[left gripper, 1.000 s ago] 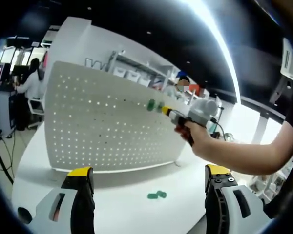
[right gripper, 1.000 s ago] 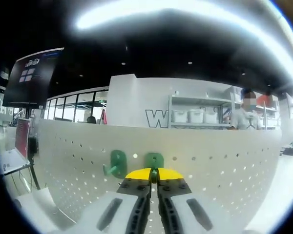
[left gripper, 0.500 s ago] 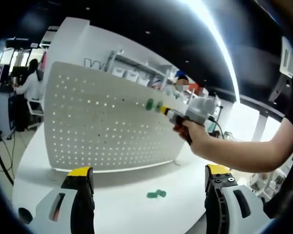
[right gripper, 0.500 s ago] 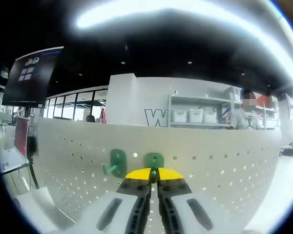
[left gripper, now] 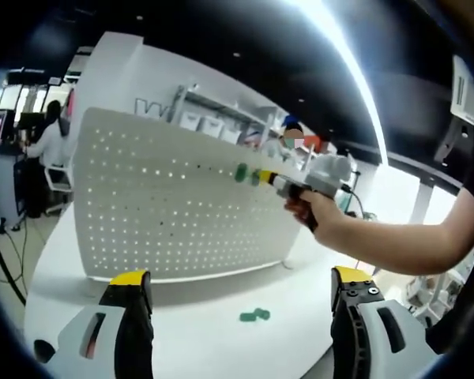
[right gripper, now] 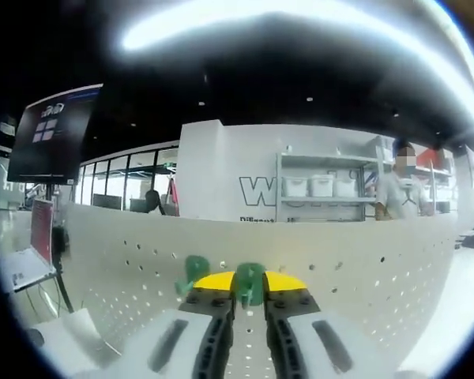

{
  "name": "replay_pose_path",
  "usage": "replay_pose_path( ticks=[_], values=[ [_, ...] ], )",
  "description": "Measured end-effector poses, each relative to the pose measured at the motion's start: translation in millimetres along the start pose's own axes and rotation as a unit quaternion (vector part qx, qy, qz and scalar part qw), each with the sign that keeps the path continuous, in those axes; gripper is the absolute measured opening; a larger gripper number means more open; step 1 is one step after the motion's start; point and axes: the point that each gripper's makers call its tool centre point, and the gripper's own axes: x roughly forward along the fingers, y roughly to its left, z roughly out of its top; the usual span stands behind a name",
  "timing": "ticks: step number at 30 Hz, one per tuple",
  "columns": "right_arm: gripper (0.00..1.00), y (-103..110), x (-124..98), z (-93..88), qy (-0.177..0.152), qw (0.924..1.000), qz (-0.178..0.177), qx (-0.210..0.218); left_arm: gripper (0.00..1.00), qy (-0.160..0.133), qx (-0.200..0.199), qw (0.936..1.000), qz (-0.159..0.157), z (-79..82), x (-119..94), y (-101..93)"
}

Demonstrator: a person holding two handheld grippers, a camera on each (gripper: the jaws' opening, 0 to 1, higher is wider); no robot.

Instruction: Insert the hook assembly into the mounting plate slot until the hook locks in place.

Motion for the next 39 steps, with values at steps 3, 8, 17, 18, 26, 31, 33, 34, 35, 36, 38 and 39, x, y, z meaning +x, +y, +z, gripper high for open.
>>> replay_pose_path(
  ticks=[3, 8, 17, 18, 26, 31, 33, 34, 35, 36, 38, 39],
  values=[
    [0.12, -5, -6, 13.8, -0.013, 0.9999, -0.003, 0.005, 0.95, -0.002, 0.004, 1.0000, -0.001, 2.2, -1, -1.2],
    [0.19, -14, -24, 38.6, -0.033, 0.9993, -0.007, 0.015, 0.95, -0.002, 0.008, 0.9999, -0.006, 3.3, 0, -5.2],
    [0.22, -26, -54, 44.7, -0.032, 0.9995, -0.003, -0.001, 0.95, 0.009, 0.014, 0.9998, -0.015, -3.3, 0, -12.8],
    [0.22, -28, -56, 41.0, -0.027, 0.9996, -0.001, -0.003, 0.95, 0.011, 0.014, 0.9997, -0.016, -4.7, 0, -13.8],
    [0.25, -26, -85, 5.5, 0.020, 0.9990, 0.028, -0.027, 0.95, 0.017, 0.012, 0.9995, -0.022, -12.2, -2, -19.8],
    [0.29, -22, -104, -23.5, 0.058, 0.9973, 0.042, -0.017, 0.95, 0.029, 0.011, 0.9991, -0.028, -20.6, -1, -23.4],
    [0.29, -15, -112, -33.2, 0.073, 0.9955, 0.056, -0.022, 0.95, 0.035, 0.013, 0.9988, -0.032, -24.9, -1, -25.8],
    [0.29, -12, -116, -36.9, 0.077, 0.9949, 0.061, -0.024, 0.95, 0.039, 0.014, 0.9986, -0.033, -28.0, -1, -26.3],
    [0.29, -9, -120, -41.3, 0.083, 0.9939, 0.067, -0.026, 0.95, 0.042, 0.014, 0.9984, -0.034, -30.2, -1, -26.5],
    [0.29, -4, -126, -48.6, 0.094, 0.9921, 0.078, -0.029, 0.95, 0.045, 0.013, 0.9983, -0.034, -32.3, -1, -26.5],
    [0.29, -1, -133, -58.2, 0.103, 0.9907, 0.084, -0.028, 0.95, 0.050, 0.009, 0.9981, -0.035, -37.4, -1, -26.4],
    [0.29, 1, -137, -65.1, 0.111, 0.9892, 0.091, -0.031, 0.95, 0.055, 0.008, 0.9978, -0.035, -40.8, -1, -26.0]
  ],
)
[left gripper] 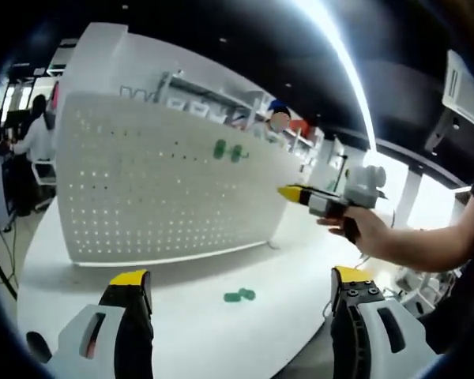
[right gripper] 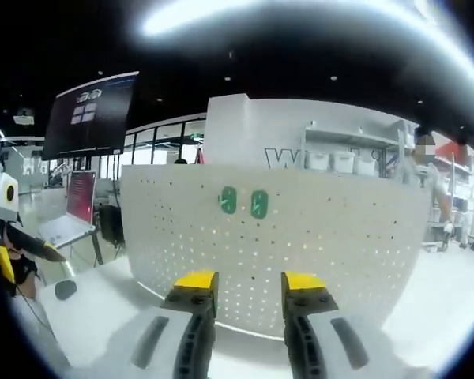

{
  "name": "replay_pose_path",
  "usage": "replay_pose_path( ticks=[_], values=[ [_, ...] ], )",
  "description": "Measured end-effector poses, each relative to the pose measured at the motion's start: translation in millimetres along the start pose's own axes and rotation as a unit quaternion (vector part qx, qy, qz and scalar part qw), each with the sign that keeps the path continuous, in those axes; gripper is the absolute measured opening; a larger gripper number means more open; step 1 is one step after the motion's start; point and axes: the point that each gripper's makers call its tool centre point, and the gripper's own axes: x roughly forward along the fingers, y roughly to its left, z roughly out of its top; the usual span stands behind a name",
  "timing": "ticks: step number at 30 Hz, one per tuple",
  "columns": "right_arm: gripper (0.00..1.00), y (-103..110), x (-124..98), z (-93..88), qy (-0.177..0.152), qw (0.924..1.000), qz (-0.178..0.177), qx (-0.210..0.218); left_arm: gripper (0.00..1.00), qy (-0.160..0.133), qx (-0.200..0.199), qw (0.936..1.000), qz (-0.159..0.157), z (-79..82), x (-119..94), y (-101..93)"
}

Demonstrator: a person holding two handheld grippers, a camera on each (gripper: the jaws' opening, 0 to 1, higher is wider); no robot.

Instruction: Insert the hook assembly into the mounting plate slot until the hook locks in place.

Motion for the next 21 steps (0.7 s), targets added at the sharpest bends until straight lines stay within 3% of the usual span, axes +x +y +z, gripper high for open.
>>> replay_pose_path(
  ticks=[8, 21],
  values=[
    [0.31, 15, -27, -62.3, 0.070, 0.9973, 0.023, 0.004, 0.95, 0.022, -0.006, 0.9997, 0.001, -14.7, -3, 2.6],
    [0.31, 28, -64, -113.1, 0.126, 0.9912, 0.037, 0.012, 0.96, 0.047, -0.020, 0.9987, 0.004, -33.9, -5, 5.1]
  ],
)
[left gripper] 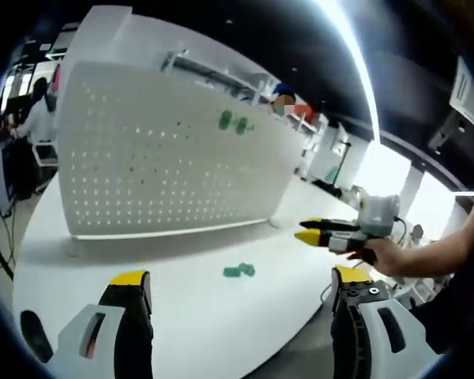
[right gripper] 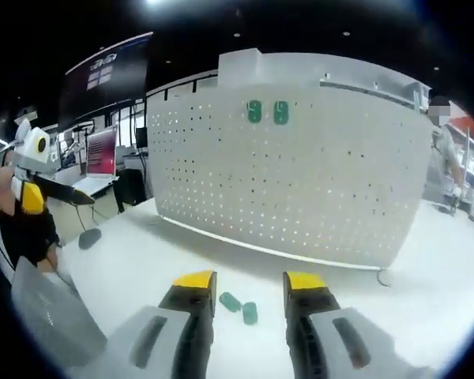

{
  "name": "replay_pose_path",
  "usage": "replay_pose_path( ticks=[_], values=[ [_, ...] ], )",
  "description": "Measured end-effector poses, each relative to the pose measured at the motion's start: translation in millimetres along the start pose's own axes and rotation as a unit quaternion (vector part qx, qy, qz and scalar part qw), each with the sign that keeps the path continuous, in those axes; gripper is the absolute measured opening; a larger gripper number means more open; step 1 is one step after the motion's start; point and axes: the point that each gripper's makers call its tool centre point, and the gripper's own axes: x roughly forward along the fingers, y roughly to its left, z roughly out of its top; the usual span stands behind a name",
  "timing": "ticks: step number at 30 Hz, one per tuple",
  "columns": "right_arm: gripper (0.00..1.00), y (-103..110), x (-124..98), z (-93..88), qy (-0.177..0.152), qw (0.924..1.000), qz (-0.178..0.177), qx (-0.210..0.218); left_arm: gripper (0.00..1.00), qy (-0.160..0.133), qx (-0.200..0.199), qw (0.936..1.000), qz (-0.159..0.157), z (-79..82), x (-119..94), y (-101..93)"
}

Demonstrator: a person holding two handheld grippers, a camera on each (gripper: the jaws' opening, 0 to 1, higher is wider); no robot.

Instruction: Insert the hook assembly into the mounting plate slot until the hook locks in place.

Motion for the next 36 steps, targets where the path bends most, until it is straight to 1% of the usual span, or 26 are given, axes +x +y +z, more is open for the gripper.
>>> replay_pose_path(
  ticks=[1, 3, 5, 9, 21, 33, 36],
  values=[
    [0.31, -1, -1, -7.7, 0.010, 0.9999, -0.001, 0.003, 0.96, 0.002, 0.000, 1.0000, 0.000, -1.5, 0, 0.3],
    [0.31, 0, -4, -15.7, 0.017, 0.9998, 0.001, 0.010, 0.96, 0.007, 0.000, 1.0000, 0.001, -5.2, 0, 0.9],
    [0.31, 1, -8, -23.0, 0.026, 0.9997, 0.002, 0.002, 0.96, 0.008, 0.000, 1.0000, 0.003, -6.8, -1, 1.5],
    [0.31, 4, -13, -31.1, 0.035, 0.9993, 0.010, 0.003, 0.95, 0.018, -0.003, 0.9998, 0.003, -12.3, -3, 3.6],
    [0.31, 18, -24, -44.9, 0.055, 0.9981, 0.026, -0.001, 0.95, 0.039, -0.004, 0.9991, 0.016, -24.0, -9, 12.3],
    [0.32, 27, -37, -58.8, 0.075, 0.9963, 0.038, 0.014, 0.95, 0.052, -0.011, 0.9984, 0.020, -37.8, -14, 15.4],
    [0.31, 29, -37, -58.5, 0.075, 0.9963, 0.040, 0.014, 0.95, 0.055, -0.012, 0.9982, 0.022, -39.8, -15, 16.7]
  ],
)
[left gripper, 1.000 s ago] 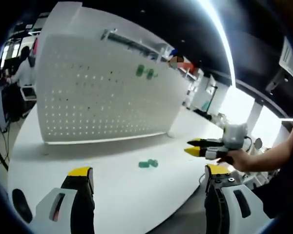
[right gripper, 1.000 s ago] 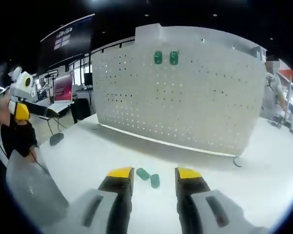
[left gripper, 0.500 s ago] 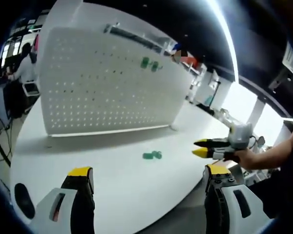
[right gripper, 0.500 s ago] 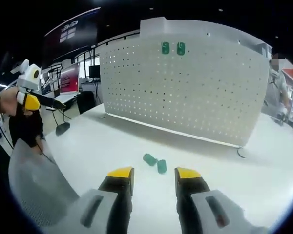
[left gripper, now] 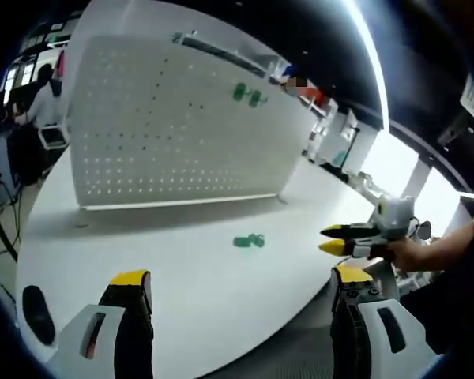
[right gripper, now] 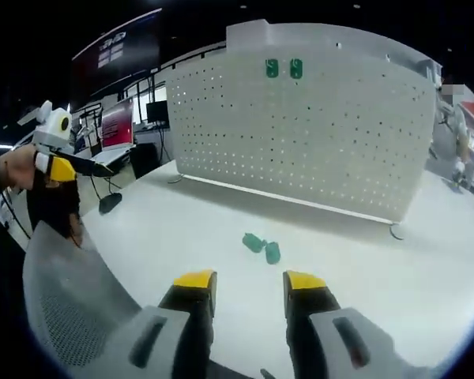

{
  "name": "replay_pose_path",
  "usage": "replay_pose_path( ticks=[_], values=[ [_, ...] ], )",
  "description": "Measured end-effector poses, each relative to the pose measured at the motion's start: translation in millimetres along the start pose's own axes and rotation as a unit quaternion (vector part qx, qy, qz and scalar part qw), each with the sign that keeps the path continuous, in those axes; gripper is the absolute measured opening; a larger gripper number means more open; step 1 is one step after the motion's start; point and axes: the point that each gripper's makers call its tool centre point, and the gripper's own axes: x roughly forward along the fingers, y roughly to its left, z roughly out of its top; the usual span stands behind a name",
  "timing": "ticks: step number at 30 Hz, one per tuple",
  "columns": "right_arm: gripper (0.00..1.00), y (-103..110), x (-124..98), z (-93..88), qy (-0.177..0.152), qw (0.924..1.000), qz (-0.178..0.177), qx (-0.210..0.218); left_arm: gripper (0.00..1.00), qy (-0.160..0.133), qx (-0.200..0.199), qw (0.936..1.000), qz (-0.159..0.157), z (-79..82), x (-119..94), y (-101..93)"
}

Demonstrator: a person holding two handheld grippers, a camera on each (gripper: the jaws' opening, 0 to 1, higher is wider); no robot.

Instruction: Insert the hook assembly into the mounting plate slot until the hook locks in place.

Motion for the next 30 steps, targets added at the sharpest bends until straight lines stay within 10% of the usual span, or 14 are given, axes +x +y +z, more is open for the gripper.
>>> replay_pose_path(
  ticks=[14, 30],
  values=[
    [0.31, 6, 16, 9.3, 0.015, 0.9987, 0.027, 0.041, 0.95, 0.018, 0.009, 0.9998, 0.008, -8.6, 4, 4.4],
    [0.29, 35, 93, -15.5, 0.041, 0.9905, 0.039, 0.126, 0.95, 0.026, -0.005, 0.9995, 0.017, -15.2, 10, 11.5]
  ],
)
